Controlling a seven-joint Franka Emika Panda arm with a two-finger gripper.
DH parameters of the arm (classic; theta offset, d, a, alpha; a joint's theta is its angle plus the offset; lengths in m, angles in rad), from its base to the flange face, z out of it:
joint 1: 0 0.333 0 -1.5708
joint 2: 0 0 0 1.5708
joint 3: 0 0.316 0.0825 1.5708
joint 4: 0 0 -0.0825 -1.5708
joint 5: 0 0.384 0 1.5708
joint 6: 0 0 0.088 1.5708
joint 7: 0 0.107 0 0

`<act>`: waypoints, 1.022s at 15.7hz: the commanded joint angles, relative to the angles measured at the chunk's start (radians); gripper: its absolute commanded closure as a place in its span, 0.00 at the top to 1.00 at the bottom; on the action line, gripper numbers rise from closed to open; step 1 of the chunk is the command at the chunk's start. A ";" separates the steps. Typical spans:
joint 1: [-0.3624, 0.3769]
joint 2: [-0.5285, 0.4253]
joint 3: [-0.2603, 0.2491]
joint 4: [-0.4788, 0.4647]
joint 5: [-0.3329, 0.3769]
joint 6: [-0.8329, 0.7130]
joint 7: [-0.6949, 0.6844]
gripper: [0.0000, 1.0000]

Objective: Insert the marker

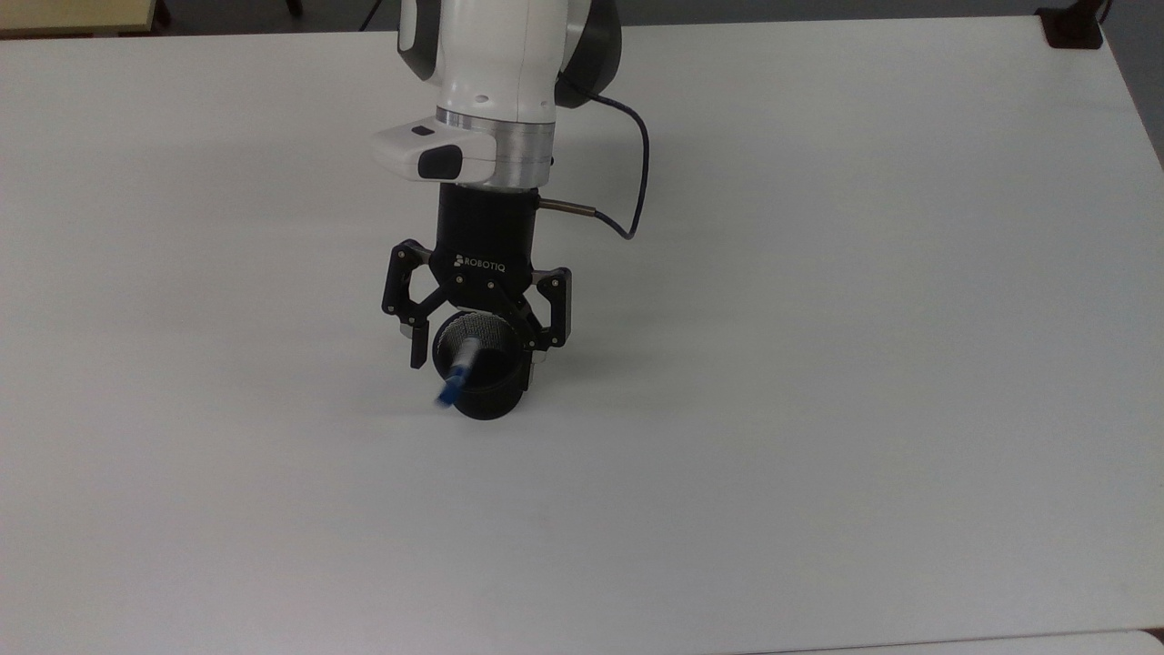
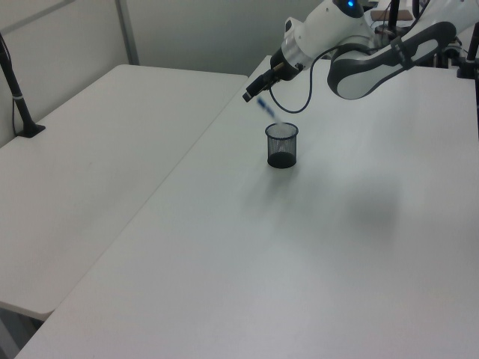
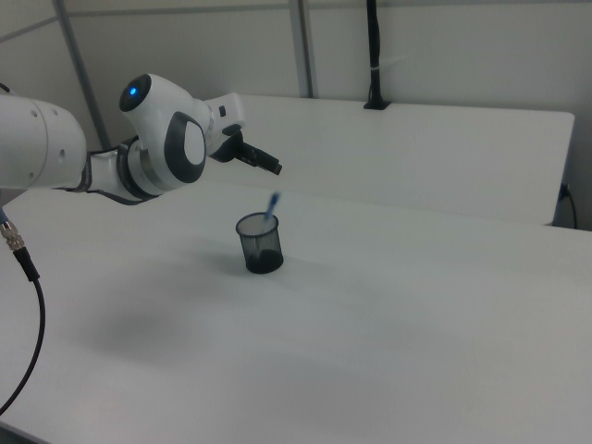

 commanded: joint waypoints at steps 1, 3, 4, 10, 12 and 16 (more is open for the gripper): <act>0.013 -0.006 -0.003 -0.026 -0.026 -0.025 0.033 1.00; 0.013 0.003 -0.003 -0.026 -0.026 -0.025 0.033 1.00; 0.015 0.002 -0.003 -0.025 -0.026 -0.025 0.035 1.00; 0.032 -0.031 0.032 0.010 -0.016 -0.184 0.033 1.00; 0.030 -0.054 0.064 0.027 -0.016 -0.291 0.033 1.00; 0.047 -0.109 0.106 0.030 -0.016 -0.451 0.032 1.00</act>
